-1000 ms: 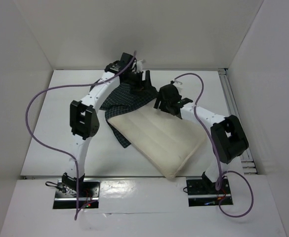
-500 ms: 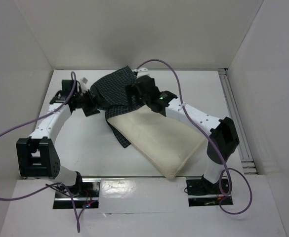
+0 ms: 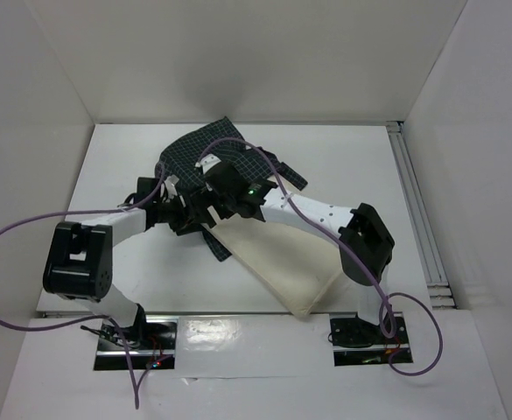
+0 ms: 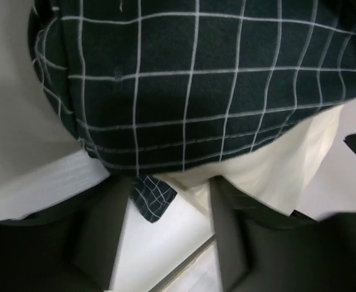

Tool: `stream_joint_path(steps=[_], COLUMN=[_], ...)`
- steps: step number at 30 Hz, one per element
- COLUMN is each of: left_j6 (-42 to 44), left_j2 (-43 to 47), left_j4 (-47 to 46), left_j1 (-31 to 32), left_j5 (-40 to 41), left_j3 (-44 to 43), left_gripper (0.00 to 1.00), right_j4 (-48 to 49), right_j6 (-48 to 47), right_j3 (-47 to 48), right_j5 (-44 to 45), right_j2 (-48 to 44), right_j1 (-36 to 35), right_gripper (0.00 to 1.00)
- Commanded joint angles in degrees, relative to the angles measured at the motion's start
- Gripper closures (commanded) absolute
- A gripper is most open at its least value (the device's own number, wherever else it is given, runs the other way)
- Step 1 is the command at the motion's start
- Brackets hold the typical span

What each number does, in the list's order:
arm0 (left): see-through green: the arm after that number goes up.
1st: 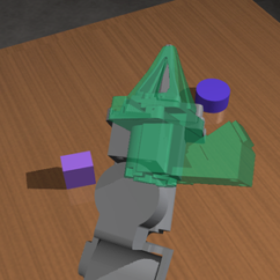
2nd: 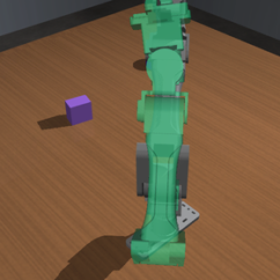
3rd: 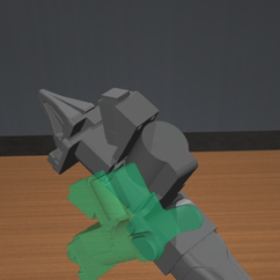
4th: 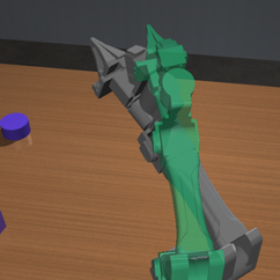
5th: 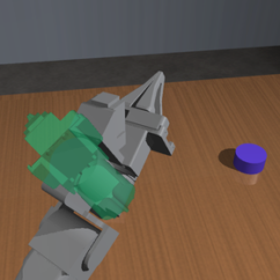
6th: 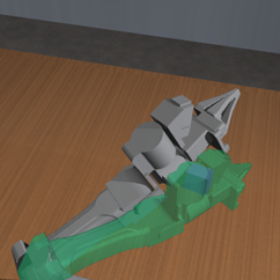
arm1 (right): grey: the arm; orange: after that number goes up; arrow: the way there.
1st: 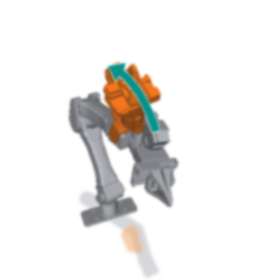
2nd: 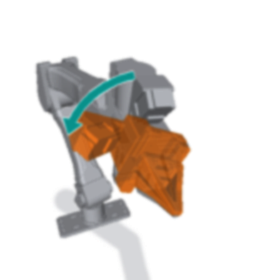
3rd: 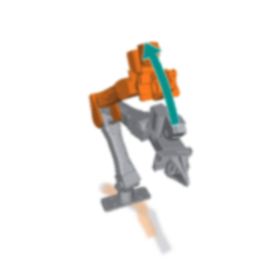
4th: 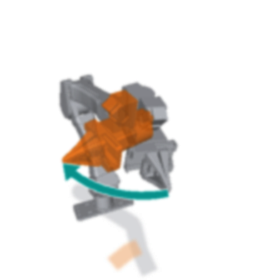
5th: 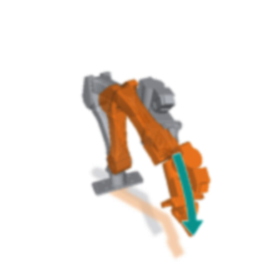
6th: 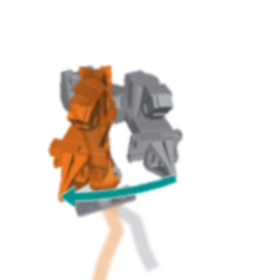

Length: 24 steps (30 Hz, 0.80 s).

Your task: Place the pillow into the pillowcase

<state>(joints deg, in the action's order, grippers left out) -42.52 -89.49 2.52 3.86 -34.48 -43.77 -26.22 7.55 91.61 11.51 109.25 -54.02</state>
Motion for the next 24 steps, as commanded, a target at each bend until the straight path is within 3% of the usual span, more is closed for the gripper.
stream_joint_path(steps=[1, 7, 11, 15, 19, 21, 24], left_j6=[-0.3, -0.3, -0.3, -1.5, -2.0, -2.0, -4.0], left_j2=[-2.6, -0.3, 4.7, 7.3, 4.3, 2.7, 2.1], left_j4=[-6.4, -6.3, -3.8, -3.1, -6.0, -6.7, -8.9], left_j1=[0.7, 1.2, 1.8, 1.8, 1.8, 1.8, 1.8], left_j5=[-0.3, 3.1, 7.0, 8.7, 8.7, 7.7, 7.0], left_j3=[0.4, 3.9, 6.4, 8.8, 9.0, 9.0, 10.7], left_gripper=[0.39, 0.42, 0.27, 0.25, 0.33, 0.47, 0.58], right_j4=[-1.4, -2.6, -3.1, -3.7, -3.7, -3.7, -4.2], right_j6=[-0.6, -0.6, -0.1, 0.4, 0.4, 0.4, 0.4], right_j3=[2.3, 1.7, 1.2, 1.2, 1.2, 1.2, 1.7], right_j5=[-1.7, -2.3, -1.7, -2.3, -3.5, -3.5, -2.8], right_j2=[-0.2, -0.7, -0.7, -0.7, -0.7, -0.7, -0.7], right_j1=[-0.9, -0.9, -0.4, 0.1, 0.1, 0.1, 0.1], right_gripper=[0.00, 0.00, 0.00, 0.00, 0.00, 0.00, 0.00])
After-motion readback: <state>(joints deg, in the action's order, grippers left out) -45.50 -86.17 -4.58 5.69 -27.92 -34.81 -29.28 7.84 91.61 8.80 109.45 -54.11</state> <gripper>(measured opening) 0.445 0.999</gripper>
